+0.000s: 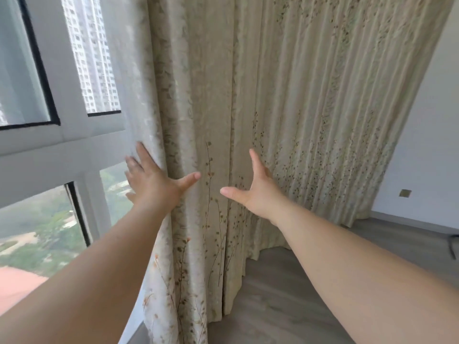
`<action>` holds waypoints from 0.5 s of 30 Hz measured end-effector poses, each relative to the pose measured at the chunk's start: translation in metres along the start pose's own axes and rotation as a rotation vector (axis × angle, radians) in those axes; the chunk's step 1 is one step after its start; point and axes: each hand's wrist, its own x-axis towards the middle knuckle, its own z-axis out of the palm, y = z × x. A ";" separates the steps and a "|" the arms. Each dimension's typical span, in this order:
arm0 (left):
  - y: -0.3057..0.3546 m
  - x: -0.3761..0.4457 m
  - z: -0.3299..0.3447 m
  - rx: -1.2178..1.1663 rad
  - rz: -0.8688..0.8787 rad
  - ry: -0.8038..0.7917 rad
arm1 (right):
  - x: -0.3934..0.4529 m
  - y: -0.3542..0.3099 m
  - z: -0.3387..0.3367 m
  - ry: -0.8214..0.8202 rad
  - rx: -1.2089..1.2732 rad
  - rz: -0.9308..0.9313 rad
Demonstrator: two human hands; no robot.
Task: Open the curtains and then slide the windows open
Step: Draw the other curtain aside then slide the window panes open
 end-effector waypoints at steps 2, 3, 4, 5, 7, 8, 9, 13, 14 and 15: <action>-0.001 0.026 0.030 -0.046 0.005 -0.022 | 0.025 0.018 -0.001 0.000 -0.014 0.033; -0.001 0.040 0.046 -0.093 0.008 -0.038 | 0.039 0.028 -0.004 0.005 -0.012 0.043; 0.001 0.056 0.063 -0.140 0.014 -0.049 | 0.056 0.037 -0.008 0.018 -0.006 0.049; 0.003 0.070 0.077 -0.182 0.019 -0.051 | 0.072 0.046 -0.013 0.027 -0.001 0.055; 0.009 0.100 0.107 -0.249 0.031 -0.032 | 0.107 0.067 -0.023 0.041 0.001 0.051; 0.011 0.111 0.116 -0.277 0.035 -0.027 | 0.120 0.073 -0.027 0.044 -0.008 0.044; 0.014 0.122 0.129 -0.297 0.046 -0.021 | 0.137 0.083 -0.031 0.038 -0.019 0.031; 0.035 0.166 0.189 -0.353 0.070 -0.006 | 0.219 0.127 -0.055 0.007 0.006 0.039; 0.044 0.177 0.204 -0.360 0.080 -0.002 | 0.243 0.137 -0.061 -0.011 0.037 0.049; 0.052 0.187 0.218 -0.372 0.089 -0.006 | 0.265 0.143 -0.065 -0.033 0.067 0.056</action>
